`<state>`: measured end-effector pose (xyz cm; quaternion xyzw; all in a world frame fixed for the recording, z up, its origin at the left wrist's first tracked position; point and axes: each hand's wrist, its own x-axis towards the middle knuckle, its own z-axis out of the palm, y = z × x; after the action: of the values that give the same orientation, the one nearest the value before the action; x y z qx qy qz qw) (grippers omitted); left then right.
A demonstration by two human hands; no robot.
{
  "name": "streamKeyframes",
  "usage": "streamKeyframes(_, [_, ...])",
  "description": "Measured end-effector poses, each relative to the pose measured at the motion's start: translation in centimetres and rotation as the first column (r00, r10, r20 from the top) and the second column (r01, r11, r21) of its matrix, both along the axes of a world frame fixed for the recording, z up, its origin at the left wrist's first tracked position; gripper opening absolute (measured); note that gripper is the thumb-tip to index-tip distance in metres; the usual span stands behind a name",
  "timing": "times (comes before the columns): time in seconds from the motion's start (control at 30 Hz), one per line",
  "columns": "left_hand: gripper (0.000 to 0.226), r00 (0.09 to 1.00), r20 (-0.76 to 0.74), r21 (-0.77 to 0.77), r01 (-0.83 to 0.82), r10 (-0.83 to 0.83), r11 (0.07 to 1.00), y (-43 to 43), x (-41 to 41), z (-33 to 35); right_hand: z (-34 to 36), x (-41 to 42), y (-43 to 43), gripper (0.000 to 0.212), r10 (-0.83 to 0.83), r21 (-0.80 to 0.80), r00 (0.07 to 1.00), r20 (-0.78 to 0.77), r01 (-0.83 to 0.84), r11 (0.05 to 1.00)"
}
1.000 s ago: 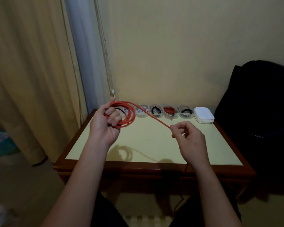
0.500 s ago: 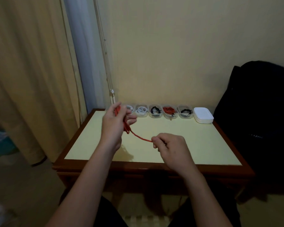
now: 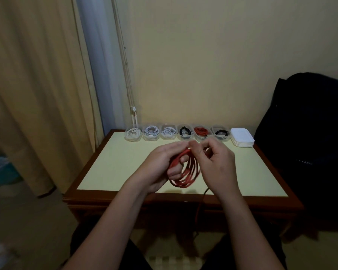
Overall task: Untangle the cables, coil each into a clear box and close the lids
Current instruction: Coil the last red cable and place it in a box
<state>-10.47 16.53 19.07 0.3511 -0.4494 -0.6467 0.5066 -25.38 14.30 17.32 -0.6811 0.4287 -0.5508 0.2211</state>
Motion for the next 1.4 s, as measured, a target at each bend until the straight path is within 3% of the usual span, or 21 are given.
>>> streamKeyframes(0.07, [0.029, 0.991, -0.125, 0.026, 0.059, -0.056, 0.998, 0.1, 0.0, 0.4, -0.1, 0.1, 0.0, 0.034, -0.009, 0.071, 1.0, 0.03, 0.006, 0.997])
streamKeyframes(0.23, [0.026, 0.929, -0.363, 0.068, 0.104, -0.073, 0.992, 0.2, 0.0, 0.4, 0.1, 0.4, 1.0, 0.056, 0.154, 0.363, 0.967, 0.201, -0.219, 0.906])
streamKeyframes(0.33, [0.023, 0.938, -0.338, 0.034, 0.093, -0.076, 0.995, 0.3, -0.6, 0.3, 0.3, 0.7, 1.0, 0.05, 0.129, 0.324, 0.954, 0.269, -0.216, 0.921])
streamKeyframes(0.43, [0.036, 0.962, -0.271, 0.022, 0.027, -0.02, 0.999, 0.2, -1.1, 0.2, 0.2, 0.6, 0.7, 0.051, 0.105, 0.322, 0.967, 0.234, -0.179, 0.93])
streamKeyframes(0.63, [0.043, 0.9, -0.426, 0.059, 0.126, -0.089, 0.99, 0.1, -0.7, -0.2, 0.2, 0.4, 0.6, 0.053, 0.107, 0.313, 0.968, 0.227, -0.176, 0.933])
streamKeyframes(0.77, [0.037, 0.879, -0.475, 0.063, 0.087, -0.047, 0.994, -0.4, 0.0, -0.5, -0.1, 0.3, 0.3, 0.057, 0.111, 0.343, 0.965, 0.238, -0.19, 0.92])
streamKeyframes(1.03, [0.025, 0.663, -0.743, -0.059, 0.066, -0.088, 0.996, -1.4, 5.2, 0.4, -2.1, -3.1, -0.9, 0.033, -0.007, 0.238, 0.988, 0.156, -0.03, 0.971])
streamKeyframes(1.17, [0.019, 0.549, -0.833, 0.05, -0.051, 0.07, 0.997, -2.0, 7.5, 1.4, -3.3, -4.4, -1.5, 0.02, -0.071, 0.225, 0.988, 0.137, 0.039, 0.973])
streamKeyframes(1.27, [0.027, 0.483, -0.833, 0.186, -0.212, 0.268, 0.959, -2.2, 8.2, 2.0, -4.4, -4.9, -2.0, 0.014, -0.122, 0.218, 0.989, 0.08, 0.102, 0.971])
streamKeyframes(1.33, [0.023, 0.49, -0.778, 0.23, -0.361, 0.393, 0.904, -2.3, 7.9, 2.1, -5.1, -4.9, -2.3, 0.015, -0.124, 0.13, 0.99, -0.071, 0.133, 0.983])
streamKeyframes(1.4, [0.021, 0.562, -0.667, 0.194, -0.503, 0.489, 0.842, -2.3, 7.1, 1.8, -5.6, -4.4, -2.3, 0.014, -0.11, 0.005, 0.95, -0.291, 0.117, 0.993])
